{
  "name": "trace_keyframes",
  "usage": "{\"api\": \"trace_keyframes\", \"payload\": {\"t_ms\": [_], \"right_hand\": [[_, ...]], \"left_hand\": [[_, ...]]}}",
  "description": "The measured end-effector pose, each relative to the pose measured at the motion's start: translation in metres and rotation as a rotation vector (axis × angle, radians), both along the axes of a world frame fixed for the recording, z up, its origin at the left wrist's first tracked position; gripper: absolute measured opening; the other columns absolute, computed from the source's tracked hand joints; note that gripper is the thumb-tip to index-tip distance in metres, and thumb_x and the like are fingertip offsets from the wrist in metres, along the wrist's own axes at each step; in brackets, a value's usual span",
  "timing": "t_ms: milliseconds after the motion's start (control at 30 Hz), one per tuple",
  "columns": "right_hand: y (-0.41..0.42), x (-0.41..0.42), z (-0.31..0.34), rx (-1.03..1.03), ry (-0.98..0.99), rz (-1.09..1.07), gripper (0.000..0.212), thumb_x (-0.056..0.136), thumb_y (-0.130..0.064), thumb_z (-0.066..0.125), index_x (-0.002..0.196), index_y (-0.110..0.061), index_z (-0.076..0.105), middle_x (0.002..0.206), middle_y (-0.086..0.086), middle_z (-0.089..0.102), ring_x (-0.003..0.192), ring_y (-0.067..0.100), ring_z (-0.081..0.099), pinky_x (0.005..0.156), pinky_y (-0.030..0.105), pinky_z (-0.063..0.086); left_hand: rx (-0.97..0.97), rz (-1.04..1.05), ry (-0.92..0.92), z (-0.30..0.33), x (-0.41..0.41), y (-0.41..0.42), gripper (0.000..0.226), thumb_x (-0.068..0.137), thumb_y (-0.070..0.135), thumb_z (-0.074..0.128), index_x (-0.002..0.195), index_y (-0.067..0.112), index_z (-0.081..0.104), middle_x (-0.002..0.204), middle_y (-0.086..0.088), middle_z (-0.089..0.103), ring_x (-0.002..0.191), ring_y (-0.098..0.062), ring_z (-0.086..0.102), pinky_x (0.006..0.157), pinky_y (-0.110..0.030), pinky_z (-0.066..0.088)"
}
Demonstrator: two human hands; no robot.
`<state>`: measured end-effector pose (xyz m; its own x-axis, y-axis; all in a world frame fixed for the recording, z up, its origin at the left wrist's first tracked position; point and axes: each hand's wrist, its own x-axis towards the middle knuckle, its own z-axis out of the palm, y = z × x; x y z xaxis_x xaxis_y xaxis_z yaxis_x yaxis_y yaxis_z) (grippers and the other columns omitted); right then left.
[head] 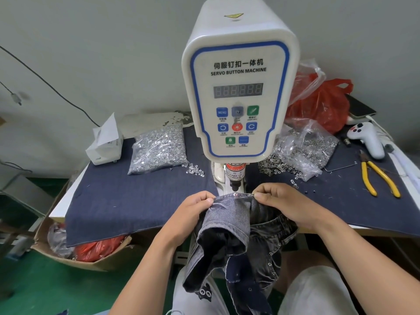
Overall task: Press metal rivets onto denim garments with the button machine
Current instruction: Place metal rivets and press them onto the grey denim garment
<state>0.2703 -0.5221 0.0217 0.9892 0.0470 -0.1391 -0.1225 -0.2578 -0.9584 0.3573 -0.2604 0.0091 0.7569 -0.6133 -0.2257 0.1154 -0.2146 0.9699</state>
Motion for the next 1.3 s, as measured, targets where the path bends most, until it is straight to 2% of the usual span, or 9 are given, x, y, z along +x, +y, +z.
{"api": "trace_keyframes", "payload": {"t_ms": [267,433,567,633,800,900,1033,1133,1300], "right_hand": [[-0.001,-0.001,0.002,0.027,0.023,0.014,0.017,0.102,-0.028,0.063,0.088,-0.025,0.071,0.079,-0.018,0.062,0.078,-0.002,0.055,0.083,0.017,0.042],[-0.002,-0.008,0.009,-0.008,0.004,0.100,0.009,0.100,-0.025,0.065,0.093,-0.026,0.071,0.093,-0.012,0.068,0.091,0.004,0.061,0.087,0.015,0.046],[-0.004,-0.014,0.016,-0.092,-0.048,0.186,0.005,0.098,-0.014,0.068,0.095,-0.017,0.070,0.114,-0.008,0.063,0.108,0.019,0.060,0.095,0.030,0.046],[-0.002,-0.017,0.022,-0.152,-0.051,0.240,0.010,0.100,-0.017,0.065,0.092,-0.022,0.069,0.108,-0.007,0.062,0.104,0.019,0.056,0.095,0.036,0.043],[0.022,-0.019,0.036,-0.354,-0.060,0.279,0.017,0.094,-0.049,0.065,0.085,-0.035,0.068,0.095,-0.017,0.062,0.101,-0.001,0.050,0.084,0.012,0.036],[0.024,-0.021,0.042,-0.463,-0.072,0.319,0.014,0.098,-0.041,0.065,0.089,-0.030,0.064,0.096,-0.013,0.060,0.096,-0.003,0.049,0.082,0.014,0.036],[0.016,-0.034,0.051,-0.205,-0.017,0.315,0.019,0.105,-0.031,0.055,0.095,-0.015,0.057,0.080,-0.017,0.051,0.073,0.002,0.042,0.070,0.017,0.035],[0.013,-0.036,0.053,-0.111,0.022,0.311,0.020,0.104,-0.026,0.055,0.096,-0.008,0.056,0.081,-0.005,0.047,0.075,0.008,0.038,0.069,0.022,0.033],[0.013,-0.021,0.041,-0.165,0.150,0.149,0.025,0.102,-0.030,0.060,0.076,-0.029,0.061,0.078,-0.010,0.054,0.074,0.008,0.044,0.075,0.029,0.037]], "left_hand": [[-0.028,-0.016,0.013,0.000,-0.001,0.002,0.020,0.096,0.035,0.056,0.084,0.026,0.069,0.087,0.002,0.068,0.079,-0.011,0.059,0.077,-0.030,0.046],[-0.042,-0.058,-0.038,-0.003,-0.009,0.010,0.021,0.102,0.036,0.058,0.091,0.021,0.067,0.091,0.000,0.067,0.083,-0.016,0.060,0.079,-0.032,0.046],[-0.018,-0.101,-0.107,-0.001,-0.019,0.016,0.024,0.103,0.042,0.059,0.097,0.021,0.068,0.092,0.001,0.068,0.084,-0.013,0.061,0.081,-0.029,0.047],[-0.016,-0.118,-0.122,0.004,-0.024,0.015,0.024,0.103,0.042,0.059,0.097,0.021,0.068,0.093,0.000,0.070,0.086,-0.014,0.062,0.084,-0.033,0.047],[-0.002,-0.175,-0.200,0.024,-0.032,0.002,0.019,0.103,0.039,0.058,0.096,0.024,0.069,0.091,0.008,0.067,0.088,-0.008,0.060,0.086,-0.027,0.045],[0.027,-0.232,-0.252,0.030,-0.036,0.000,0.015,0.104,0.035,0.058,0.096,0.027,0.068,0.088,0.013,0.064,0.085,-0.005,0.057,0.082,-0.020,0.044],[0.191,-0.287,-0.405,0.032,-0.036,0.006,0.012,0.099,0.037,0.064,0.101,0.026,0.070,0.092,0.000,0.070,0.083,-0.010,0.061,0.085,-0.039,0.052],[0.323,-0.362,-0.502,0.031,-0.033,0.007,0.016,0.096,0.043,0.070,0.109,0.034,0.067,0.092,0.003,0.070,0.076,-0.004,0.058,0.081,-0.032,0.051],[0.333,-0.335,-0.539,0.029,-0.023,0.006,0.021,0.091,0.046,0.074,0.108,0.042,0.062,0.092,0.013,0.070,0.084,-0.006,0.065,0.082,-0.028,0.054]]}}
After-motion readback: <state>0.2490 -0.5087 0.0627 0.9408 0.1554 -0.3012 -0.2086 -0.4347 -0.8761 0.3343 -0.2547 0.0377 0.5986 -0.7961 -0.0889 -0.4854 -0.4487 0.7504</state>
